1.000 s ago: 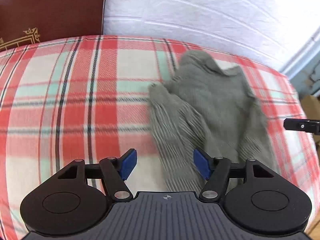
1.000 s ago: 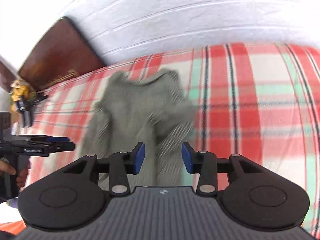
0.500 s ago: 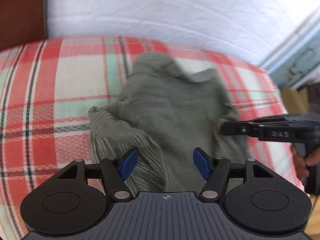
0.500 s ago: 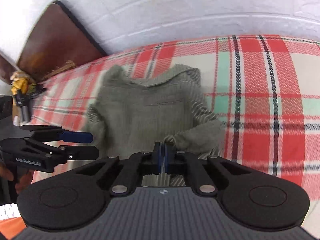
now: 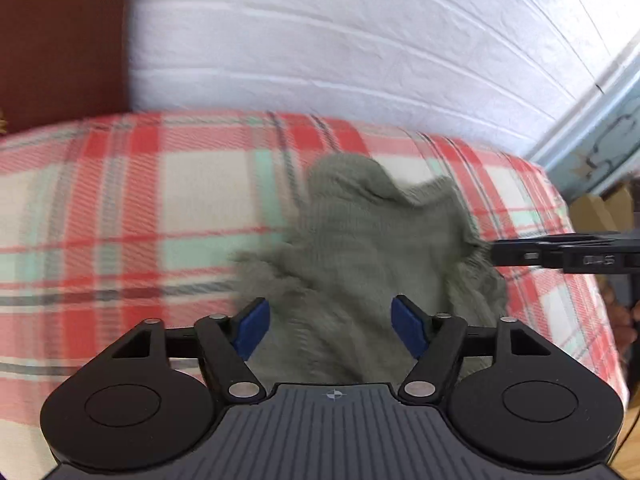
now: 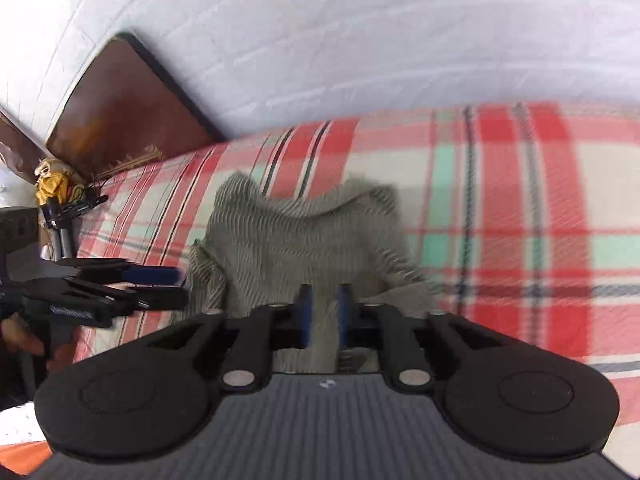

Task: Fold clothes
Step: 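Pinch the bundle edge with the right gripper and fold it over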

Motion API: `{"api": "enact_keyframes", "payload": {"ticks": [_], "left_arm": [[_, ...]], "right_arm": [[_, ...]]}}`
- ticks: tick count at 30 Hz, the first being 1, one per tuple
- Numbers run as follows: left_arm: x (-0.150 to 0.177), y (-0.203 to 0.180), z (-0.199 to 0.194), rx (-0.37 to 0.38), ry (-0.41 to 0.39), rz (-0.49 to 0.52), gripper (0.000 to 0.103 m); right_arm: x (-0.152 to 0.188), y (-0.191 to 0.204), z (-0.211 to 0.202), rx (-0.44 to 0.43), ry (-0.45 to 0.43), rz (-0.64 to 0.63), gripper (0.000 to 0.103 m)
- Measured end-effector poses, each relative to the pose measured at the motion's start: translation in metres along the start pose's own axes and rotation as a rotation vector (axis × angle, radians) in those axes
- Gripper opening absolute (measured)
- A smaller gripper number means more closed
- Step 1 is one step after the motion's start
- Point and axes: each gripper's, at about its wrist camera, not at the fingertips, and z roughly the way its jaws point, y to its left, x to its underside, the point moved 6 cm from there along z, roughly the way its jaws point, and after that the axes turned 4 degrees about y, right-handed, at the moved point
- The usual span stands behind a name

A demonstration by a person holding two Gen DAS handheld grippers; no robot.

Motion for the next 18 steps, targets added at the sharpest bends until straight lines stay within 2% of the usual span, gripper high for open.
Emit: {"api": "enact_keyframes", "payload": {"ticks": [2, 5, 12, 16, 18], "left_arm": [[-0.002, 0.020, 0.006, -0.053, 0.007, -0.036, 0.081], [-0.005, 0.041, 0.022, -0.068, 0.036, -0.092, 0.080], [-0.009, 0.022, 0.046, -0.027, 0.091, 0.017, 0.081], [-0.010, 0.016, 0.050, -0.026, 0.092, 0.031, 0.082], [-0.010, 0.012, 0.050, -0.015, 0.095, 0.032, 0.082]], "right_arm": [[-0.002, -0.012, -0.002, 0.036, 0.002, 0.012, 0.038], [0.001, -0.031, 0.006, 0.076, 0.027, 0.062, 0.040], [0.013, -0.040, 0.020, 0.078, 0.049, 0.125, 0.044], [0.013, -0.037, 0.024, 0.087, 0.049, 0.113, 0.047], [0.011, -0.033, 0.026, 0.088, 0.047, 0.102, 0.052]]}}
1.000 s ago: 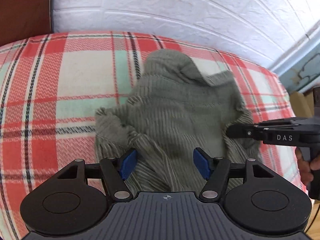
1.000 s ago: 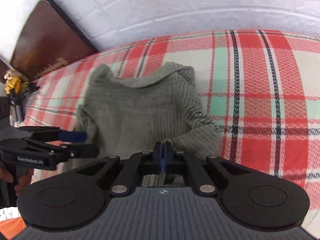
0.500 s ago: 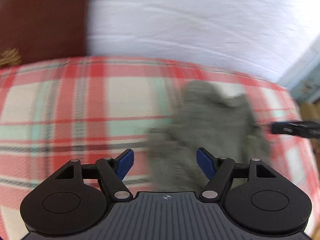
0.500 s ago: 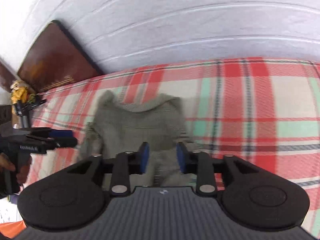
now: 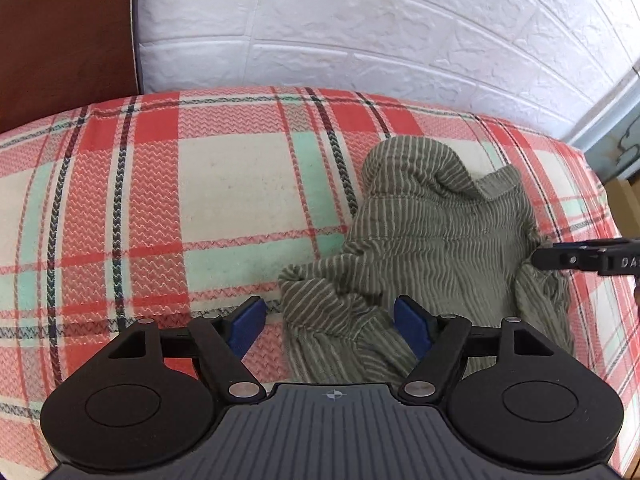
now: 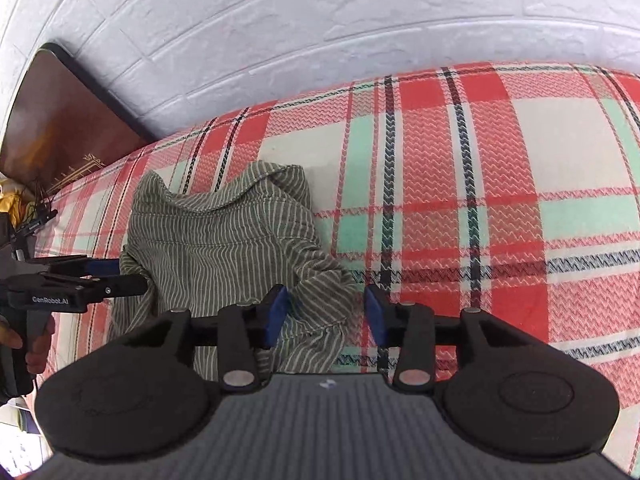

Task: Fold clothes
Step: 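Pinch the bundle edge with the right gripper and fold it over, then pinch the shirt bundle with both grippers and lift it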

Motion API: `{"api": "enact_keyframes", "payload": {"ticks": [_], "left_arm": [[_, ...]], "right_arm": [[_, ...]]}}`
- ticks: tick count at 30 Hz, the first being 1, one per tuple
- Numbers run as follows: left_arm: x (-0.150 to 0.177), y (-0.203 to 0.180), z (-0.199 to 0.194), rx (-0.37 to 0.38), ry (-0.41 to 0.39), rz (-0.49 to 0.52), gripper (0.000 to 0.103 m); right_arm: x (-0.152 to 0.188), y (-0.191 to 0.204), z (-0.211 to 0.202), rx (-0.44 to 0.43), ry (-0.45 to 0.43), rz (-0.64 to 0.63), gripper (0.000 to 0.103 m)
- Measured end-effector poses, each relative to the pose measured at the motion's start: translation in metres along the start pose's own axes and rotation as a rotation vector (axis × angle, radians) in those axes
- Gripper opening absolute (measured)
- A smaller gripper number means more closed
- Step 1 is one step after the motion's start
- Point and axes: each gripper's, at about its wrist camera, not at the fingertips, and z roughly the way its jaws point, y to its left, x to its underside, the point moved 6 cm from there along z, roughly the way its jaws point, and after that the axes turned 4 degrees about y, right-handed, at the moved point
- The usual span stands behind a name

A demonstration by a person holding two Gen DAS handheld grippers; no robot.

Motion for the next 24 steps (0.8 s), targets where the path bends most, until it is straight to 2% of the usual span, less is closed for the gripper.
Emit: {"api": "enact_keyframes", "payload": {"ticks": [6, 11, 12, 14, 15, 17, 20, 24], "left_arm": [[0.001, -0.009, 0.004, -0.015, 0.003, 0.023, 0.080], [0.002, -0.009, 0.003, -0.075, 0.006, 0.033, 0.068], [0.002, -0.009, 0.003, -0.088, 0.007, 0.035, 0.059], [0.002, -0.009, 0.002, -0.112, 0.012, 0.039, 0.041], [0.002, -0.009, 0.002, -0.118, 0.016, 0.038, 0.030], [0.002, -0.010, 0.001, -0.106, 0.028, 0.033, 0.017], [0.005, -0.013, 0.001, -0.108, 0.027, 0.038, 0.011], [0.006, -0.013, -0.001, -0.102, 0.021, 0.013, 0.008]], "right_arm": [[-0.001, 0.009, 0.007, 0.008, 0.002, -0.013, 0.050], [0.000, 0.016, 0.010, 0.109, 0.020, -0.061, 0.033], [0.001, 0.018, 0.011, 0.119, 0.024, -0.069, 0.023], [0.004, 0.021, 0.013, 0.129, 0.031, -0.082, 0.015], [0.005, 0.022, 0.014, 0.139, 0.030, -0.091, 0.014], [0.007, 0.025, 0.015, 0.156, 0.029, -0.109, 0.013], [0.006, 0.027, 0.015, 0.163, 0.028, -0.119, 0.012], [0.006, 0.022, 0.010, 0.159, 0.025, -0.116, 0.012]]}}
